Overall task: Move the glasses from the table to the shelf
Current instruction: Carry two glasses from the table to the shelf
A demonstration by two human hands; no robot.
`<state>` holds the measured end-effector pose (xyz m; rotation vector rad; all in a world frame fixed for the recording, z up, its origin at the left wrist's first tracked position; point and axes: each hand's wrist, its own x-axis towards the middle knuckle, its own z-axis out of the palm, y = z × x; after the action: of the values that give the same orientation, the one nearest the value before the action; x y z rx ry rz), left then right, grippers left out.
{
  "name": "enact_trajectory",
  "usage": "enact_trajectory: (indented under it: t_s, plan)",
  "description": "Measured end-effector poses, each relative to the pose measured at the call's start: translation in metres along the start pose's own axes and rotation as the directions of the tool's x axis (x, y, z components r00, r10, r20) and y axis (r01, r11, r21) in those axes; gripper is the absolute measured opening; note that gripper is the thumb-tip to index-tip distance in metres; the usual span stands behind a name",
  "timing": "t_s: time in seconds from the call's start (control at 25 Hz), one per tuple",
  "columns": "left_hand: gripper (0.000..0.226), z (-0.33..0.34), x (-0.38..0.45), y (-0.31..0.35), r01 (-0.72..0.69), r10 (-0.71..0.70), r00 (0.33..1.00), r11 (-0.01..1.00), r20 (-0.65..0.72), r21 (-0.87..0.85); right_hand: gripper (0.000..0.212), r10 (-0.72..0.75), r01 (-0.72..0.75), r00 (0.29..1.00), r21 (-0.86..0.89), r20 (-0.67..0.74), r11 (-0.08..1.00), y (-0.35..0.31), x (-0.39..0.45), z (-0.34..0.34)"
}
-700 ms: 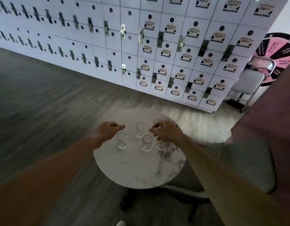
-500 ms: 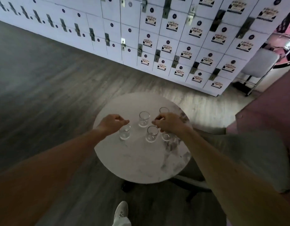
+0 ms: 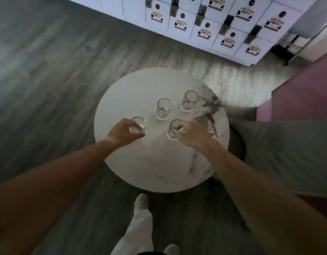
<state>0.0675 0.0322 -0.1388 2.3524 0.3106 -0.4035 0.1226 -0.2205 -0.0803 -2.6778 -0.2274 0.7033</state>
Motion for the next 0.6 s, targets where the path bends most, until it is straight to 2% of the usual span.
enact_trajectory:
  t_s: [0.16, 0.28, 0.6]
  plan:
    - [0.027, 0.009, 0.006, -0.012, -0.034, 0.035, 0.999, 0.999, -0.018, 0.016, 0.037, 0.022, -0.022, 0.999, -0.037, 0.023, 0.999, 0.006, 0.009, 0.016]
    - [0.02, 0.015, 0.008, -0.019, -0.07, 0.071, 0.997, 0.997, -0.044, 0.024, 0.032, 0.039, -0.037, 0.999, -0.061, 0.025, 0.997, 0.01, 0.016, 0.031]
    - [0.019, 0.013, 0.012, -0.025, -0.147, 0.162, 0.979, 0.982, -0.122, 0.122, 0.02, -0.027, 0.021, 0.993, -0.057, -0.112, 0.998, 0.015, 0.017, 0.04]
